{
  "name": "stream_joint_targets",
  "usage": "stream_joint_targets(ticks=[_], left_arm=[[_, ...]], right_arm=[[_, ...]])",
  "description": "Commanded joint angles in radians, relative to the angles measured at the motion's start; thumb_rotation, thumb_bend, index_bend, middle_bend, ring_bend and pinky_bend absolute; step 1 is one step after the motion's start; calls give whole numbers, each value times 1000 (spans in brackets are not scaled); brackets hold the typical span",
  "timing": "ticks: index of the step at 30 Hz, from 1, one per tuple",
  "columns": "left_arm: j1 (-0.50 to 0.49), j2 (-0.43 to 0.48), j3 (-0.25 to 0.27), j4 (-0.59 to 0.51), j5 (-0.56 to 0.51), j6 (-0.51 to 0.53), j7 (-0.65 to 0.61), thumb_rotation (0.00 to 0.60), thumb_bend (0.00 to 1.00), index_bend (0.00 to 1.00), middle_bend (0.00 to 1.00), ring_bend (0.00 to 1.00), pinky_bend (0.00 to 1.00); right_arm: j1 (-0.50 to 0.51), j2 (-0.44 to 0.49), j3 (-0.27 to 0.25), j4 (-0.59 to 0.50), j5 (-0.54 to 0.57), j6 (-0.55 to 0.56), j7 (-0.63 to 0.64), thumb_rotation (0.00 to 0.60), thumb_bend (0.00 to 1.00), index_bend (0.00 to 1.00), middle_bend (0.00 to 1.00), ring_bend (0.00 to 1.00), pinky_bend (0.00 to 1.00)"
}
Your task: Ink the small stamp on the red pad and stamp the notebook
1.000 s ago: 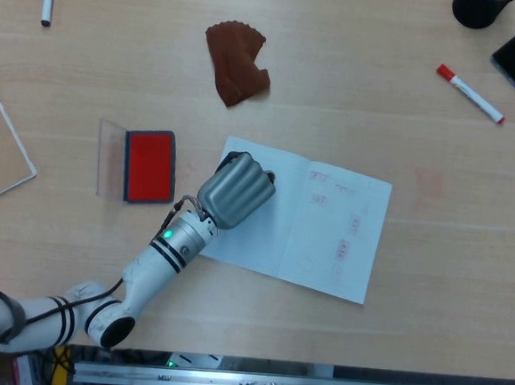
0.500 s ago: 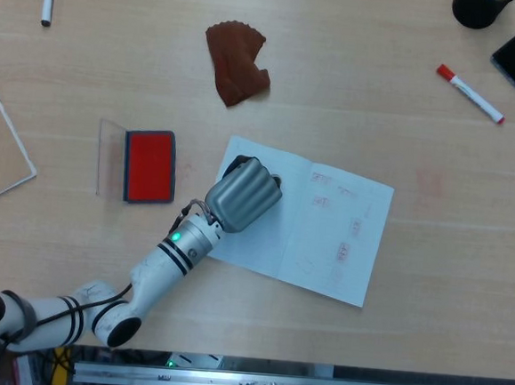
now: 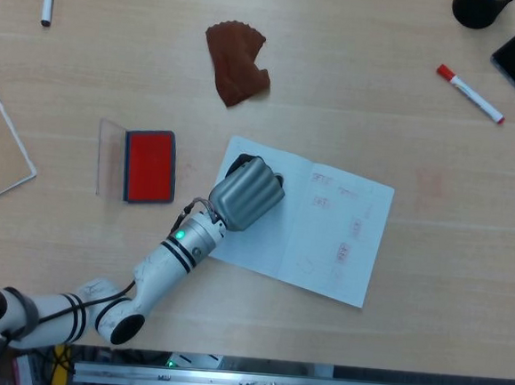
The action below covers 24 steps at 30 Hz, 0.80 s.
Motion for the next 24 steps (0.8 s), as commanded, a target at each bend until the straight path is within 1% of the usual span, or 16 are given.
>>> stream_joint_targets(ticks=[1, 5, 10, 15, 18, 24], left_arm=[[-2, 5, -2, -7, -5, 0, 7, 600, 275, 548, 951, 982, 1000], [4, 23, -14, -41, -12, 23, -6, 600, 275, 547, 951, 982, 1000], [14, 81, -29, -122, -6, 71, -27, 600, 275, 547, 951, 982, 1000], [33, 143, -24, -181, 5, 114, -51, 600, 275, 547, 951, 982, 1000], [47, 166, -13, -184, 16, 138, -67, 600, 275, 547, 951, 982, 1000], [74, 174, 7, -144, 11, 155, -105, 600, 274, 546, 951, 982, 1000]], right_arm=[[0, -1, 0, 0, 0, -1, 0, 600, 304, 149, 275, 179, 223], [0, -1, 1, -1, -1, -1, 0, 600, 304, 149, 275, 179, 223], [4, 1, 3, -7, -6, 1, -3, 600, 304, 149, 275, 179, 222], [12, 1, 5, -19, -14, -3, -12, 600, 304, 149, 275, 179, 222], [18, 3, 6, -29, -20, -4, -21, 600, 303, 149, 275, 179, 223], [25, 6, 5, -48, -29, -6, -39, 600, 304, 149, 275, 179, 223]])
